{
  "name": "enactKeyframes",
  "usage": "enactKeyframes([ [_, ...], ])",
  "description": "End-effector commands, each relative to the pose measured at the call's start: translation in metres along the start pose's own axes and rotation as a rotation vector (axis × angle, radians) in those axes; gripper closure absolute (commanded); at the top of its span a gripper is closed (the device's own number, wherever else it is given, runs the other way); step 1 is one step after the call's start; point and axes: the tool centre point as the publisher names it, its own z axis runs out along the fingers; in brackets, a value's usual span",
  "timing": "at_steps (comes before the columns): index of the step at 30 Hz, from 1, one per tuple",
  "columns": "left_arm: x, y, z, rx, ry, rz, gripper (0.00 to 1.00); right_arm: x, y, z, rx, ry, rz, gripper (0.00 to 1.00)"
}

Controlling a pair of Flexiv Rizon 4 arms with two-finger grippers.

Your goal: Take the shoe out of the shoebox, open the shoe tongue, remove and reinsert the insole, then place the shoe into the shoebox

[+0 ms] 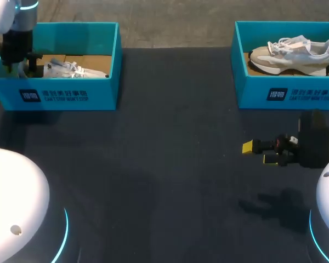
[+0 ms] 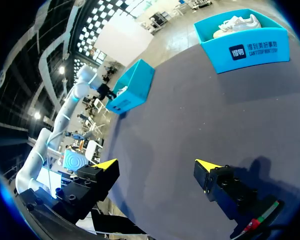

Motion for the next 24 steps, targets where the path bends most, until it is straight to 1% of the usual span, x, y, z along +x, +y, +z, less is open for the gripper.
enactKeyframes([
  [1,0.007,-0.012,-0.018,-0.034,-0.018,0.012,0.00,0.001,-0.002,-0.003,-0.002,0.000,0.000,0.00],
  [8,0.013,-0.013,-0.045,-0.088,-0.060,0.032,0.00,0.001,-0.002,-0.003,-0.002,0.000,0.000,0.00],
  [17,0.015,-0.012,-0.072,-0.153,-0.097,0.042,0.00,0.001,-0.002,-0.003,-0.002,0.000,0.000,0.00],
  [21,0.021,-0.009,-0.087,-0.171,-0.118,0.031,0.00,0.001,-0.002,-0.003,-0.002,0.000,0.000,0.00],
  [24,0.029,-0.008,-0.099,-0.180,-0.133,0.015,0.00,0.001,-0.002,-0.003,-0.002,0.000,0.000,0.00],
])
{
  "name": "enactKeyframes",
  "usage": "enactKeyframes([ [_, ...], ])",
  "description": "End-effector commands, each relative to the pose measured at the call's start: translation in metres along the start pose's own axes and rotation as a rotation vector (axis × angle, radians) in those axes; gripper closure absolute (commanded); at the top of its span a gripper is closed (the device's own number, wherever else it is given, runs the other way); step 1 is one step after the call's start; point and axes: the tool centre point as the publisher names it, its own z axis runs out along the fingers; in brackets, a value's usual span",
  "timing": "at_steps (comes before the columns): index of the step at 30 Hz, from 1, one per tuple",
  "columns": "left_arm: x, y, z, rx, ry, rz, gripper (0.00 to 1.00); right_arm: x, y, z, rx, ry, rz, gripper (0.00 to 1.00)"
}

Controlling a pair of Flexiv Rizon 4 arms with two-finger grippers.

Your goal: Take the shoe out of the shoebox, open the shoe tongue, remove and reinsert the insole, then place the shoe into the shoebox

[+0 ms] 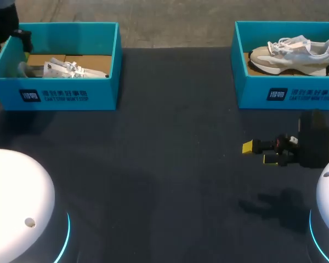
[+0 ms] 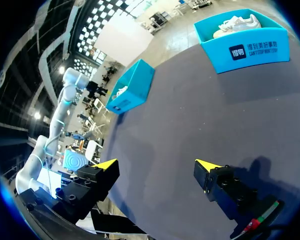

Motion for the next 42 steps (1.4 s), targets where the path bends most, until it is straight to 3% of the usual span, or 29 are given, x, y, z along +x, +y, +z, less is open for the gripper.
enactKeyframes([
  [1,0.010,-0.003,-0.019,-0.016,-0.012,-0.013,0.00,0.001,-0.002,-0.003,-0.002,0.000,0.000,0.00],
  [6,0.022,-0.002,-0.032,-0.033,-0.009,-0.070,0.00,0.001,-0.002,-0.003,-0.002,0.000,0.000,0.00],
  [32,0.022,-0.002,-0.032,-0.033,-0.009,-0.070,0.00,0.001,-0.002,-0.003,-0.002,0.000,0.000,0.00],
  [42,0.022,-0.002,-0.032,-0.033,-0.009,-0.070,0.00,-0.017,0.076,-0.001,0.045,-0.172,-0.080,0.00],
])
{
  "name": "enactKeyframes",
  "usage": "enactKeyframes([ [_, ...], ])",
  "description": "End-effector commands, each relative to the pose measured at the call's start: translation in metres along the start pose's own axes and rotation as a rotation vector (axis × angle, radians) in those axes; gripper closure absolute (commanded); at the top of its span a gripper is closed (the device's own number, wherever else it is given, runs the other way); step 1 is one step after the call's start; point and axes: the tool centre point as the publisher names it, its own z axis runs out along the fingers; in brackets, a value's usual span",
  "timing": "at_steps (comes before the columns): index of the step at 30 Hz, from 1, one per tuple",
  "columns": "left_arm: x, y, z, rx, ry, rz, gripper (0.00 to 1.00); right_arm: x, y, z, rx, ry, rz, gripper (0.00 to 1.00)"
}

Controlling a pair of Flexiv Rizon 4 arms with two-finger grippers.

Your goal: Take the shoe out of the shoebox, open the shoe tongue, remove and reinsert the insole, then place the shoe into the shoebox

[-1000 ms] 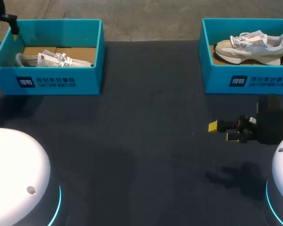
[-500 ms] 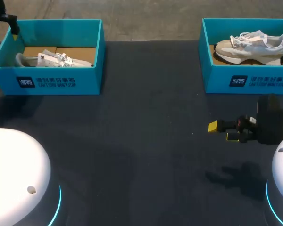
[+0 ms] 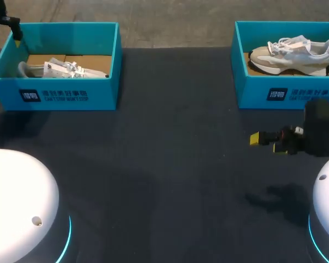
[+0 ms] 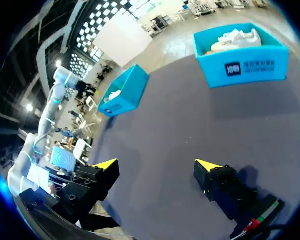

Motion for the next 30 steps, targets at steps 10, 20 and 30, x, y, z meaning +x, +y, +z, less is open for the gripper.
enactKeyframes([
  [10,0.000,-0.001,0.000,-0.003,0.000,0.000,0.00,-0.037,0.122,0.016,0.093,-0.195,-0.063,0.00],
  [20,0.000,-0.001,0.000,-0.003,0.000,0.000,0.00,-0.064,0.203,-0.011,0.083,-0.367,-0.136,0.00],
  [30,0.000,-0.001,0.000,-0.003,0.000,0.000,0.00,-0.107,0.283,-0.041,0.053,-0.458,-0.065,0.00],
])
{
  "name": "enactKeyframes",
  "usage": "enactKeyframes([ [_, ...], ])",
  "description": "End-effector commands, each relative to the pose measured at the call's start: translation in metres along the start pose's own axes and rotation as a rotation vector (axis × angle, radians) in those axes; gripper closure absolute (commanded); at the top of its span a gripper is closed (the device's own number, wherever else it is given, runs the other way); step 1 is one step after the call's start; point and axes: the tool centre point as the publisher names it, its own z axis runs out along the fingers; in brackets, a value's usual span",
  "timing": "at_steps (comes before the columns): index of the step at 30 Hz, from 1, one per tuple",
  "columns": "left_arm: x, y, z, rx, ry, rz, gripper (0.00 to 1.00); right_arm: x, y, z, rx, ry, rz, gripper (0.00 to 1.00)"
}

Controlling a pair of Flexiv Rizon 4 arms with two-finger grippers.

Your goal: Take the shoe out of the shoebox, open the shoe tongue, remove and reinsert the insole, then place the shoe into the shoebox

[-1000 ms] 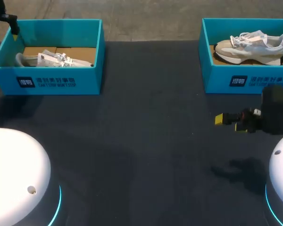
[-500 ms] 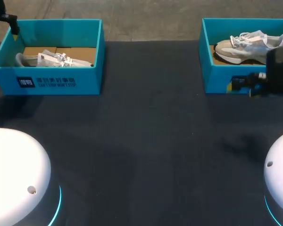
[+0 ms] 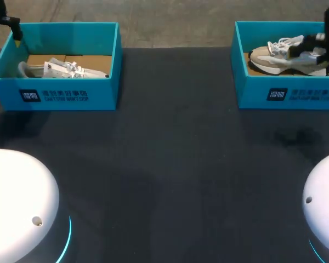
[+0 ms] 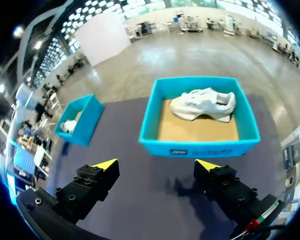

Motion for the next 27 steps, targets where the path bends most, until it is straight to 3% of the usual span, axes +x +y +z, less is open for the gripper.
enactKeyframes([
  [1,0.000,-0.001,0.000,-0.003,0.000,0.000,0.00,-0.015,0.045,0.005,0.127,-0.081,0.028,0.00],
  [7,0.000,-0.001,0.000,-0.003,0.000,0.000,0.00,-0.032,0.072,0.027,0.169,-0.172,0.053,0.00],
  [14,0.000,-0.001,0.000,-0.003,0.000,0.000,0.00,-0.048,0.088,0.056,0.179,-0.236,0.126,0.00],
  [18,0.000,-0.001,0.000,-0.003,0.000,0.000,0.00,-0.059,0.095,0.067,0.173,-0.361,0.136,0.00],
  [21,0.000,-0.001,0.000,-0.003,0.000,0.000,0.00,-0.065,0.101,0.074,0.158,-0.516,0.053,0.00],
  [27,0.000,-0.001,0.000,-0.003,0.000,0.000,0.00,-0.065,0.101,0.074,0.158,-0.516,0.053,0.00],
])
